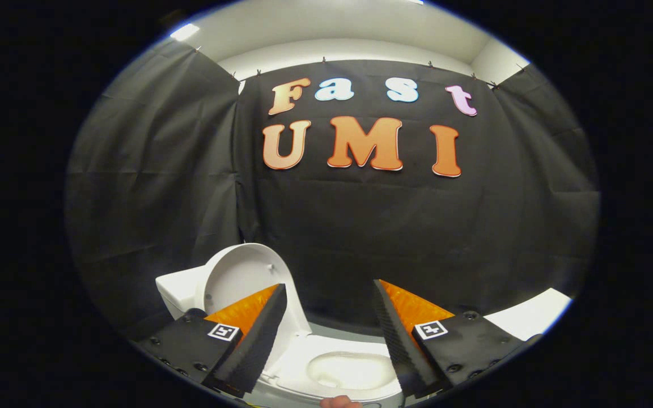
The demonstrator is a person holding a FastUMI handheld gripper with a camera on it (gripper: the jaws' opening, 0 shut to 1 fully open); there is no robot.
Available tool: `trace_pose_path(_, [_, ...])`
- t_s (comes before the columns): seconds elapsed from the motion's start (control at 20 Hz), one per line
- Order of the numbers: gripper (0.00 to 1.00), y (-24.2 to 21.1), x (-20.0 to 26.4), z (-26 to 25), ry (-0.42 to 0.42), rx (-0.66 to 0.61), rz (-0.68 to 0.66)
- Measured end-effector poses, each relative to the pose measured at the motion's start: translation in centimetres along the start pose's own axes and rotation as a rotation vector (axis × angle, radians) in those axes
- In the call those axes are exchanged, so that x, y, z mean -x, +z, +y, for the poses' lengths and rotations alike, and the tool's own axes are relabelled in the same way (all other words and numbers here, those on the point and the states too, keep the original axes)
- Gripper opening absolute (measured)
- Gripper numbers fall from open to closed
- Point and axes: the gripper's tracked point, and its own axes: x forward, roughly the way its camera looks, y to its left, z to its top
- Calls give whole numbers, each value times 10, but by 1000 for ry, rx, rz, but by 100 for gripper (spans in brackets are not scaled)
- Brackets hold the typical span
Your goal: Open the toilet lid.
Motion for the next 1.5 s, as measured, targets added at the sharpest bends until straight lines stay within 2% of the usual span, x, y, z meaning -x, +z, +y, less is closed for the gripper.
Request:
trace_pose_path(0.35, [97, -1, 45, -118, -89, 4, -13])
trace_pose_path(0.7, [97, -21, 84, -196, -171, -37, -16])
trace_pose_path(1.2, [97, -35, 118, -257, -270, -60, -60])
trace_pose_path(1.5, [96, -33, 125, -269, -286, -77, -66])
